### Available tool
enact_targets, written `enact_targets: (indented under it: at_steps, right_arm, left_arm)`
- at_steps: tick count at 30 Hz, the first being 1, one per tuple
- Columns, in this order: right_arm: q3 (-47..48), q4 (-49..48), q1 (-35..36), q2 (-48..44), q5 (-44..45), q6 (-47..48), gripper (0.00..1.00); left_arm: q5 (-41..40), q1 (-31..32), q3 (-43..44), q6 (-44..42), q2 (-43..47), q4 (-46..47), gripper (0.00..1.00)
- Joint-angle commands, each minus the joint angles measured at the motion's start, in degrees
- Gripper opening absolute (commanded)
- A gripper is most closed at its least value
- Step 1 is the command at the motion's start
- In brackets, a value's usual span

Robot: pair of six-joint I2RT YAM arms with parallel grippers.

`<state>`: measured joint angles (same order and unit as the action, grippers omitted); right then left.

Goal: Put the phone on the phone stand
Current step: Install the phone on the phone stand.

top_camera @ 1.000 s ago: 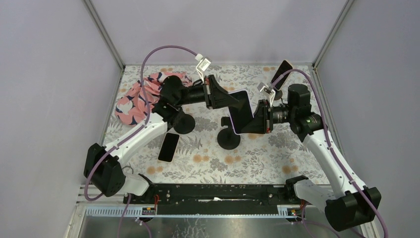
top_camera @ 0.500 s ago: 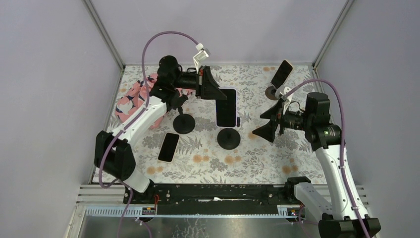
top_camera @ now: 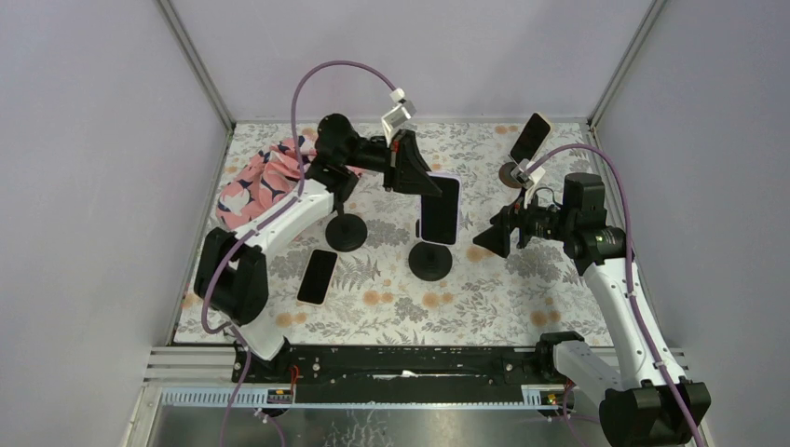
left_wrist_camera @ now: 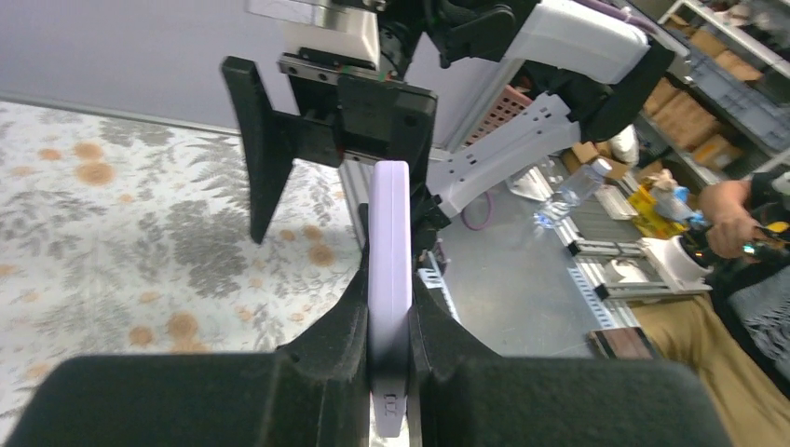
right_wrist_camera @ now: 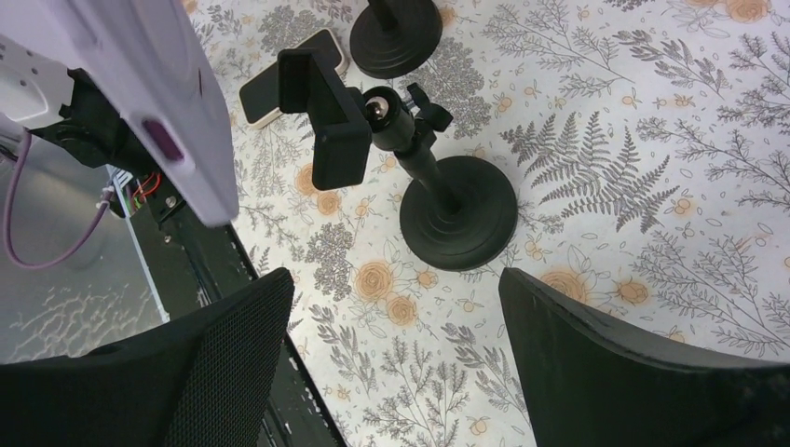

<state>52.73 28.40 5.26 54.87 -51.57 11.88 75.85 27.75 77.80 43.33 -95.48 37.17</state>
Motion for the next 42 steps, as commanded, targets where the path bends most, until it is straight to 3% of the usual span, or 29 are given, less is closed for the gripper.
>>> enact_targets:
  at_steps: [1,4,6,42]
  right_arm:
    - [0.0,-2.45,0.22,-0.61,-1.46,-1.48,0.9]
    - [0.17,-1.07,0.24,-0.74,-4.14,-0.05,0.91]
    - [0.03,-1.3,0.23,-0.58,-6.6,-0.07,0.92]
    - [0.62,-0.38,0.21,-0.91,-11.4,0.52,0.95]
  left_arm:
    - [0.51,1.98,-2.39,14.03,-3.22,22.17,0.0]
    - [-0.09,2.07,-6.05,29.34,-5.99,43.03,0.0]
    - [-0.05,1.96,-6.93,33.48,-7.61,49.47,0.0]
    - [-0.38,-1.38,-3.86,30.17,-18.81,53.11,0.0]
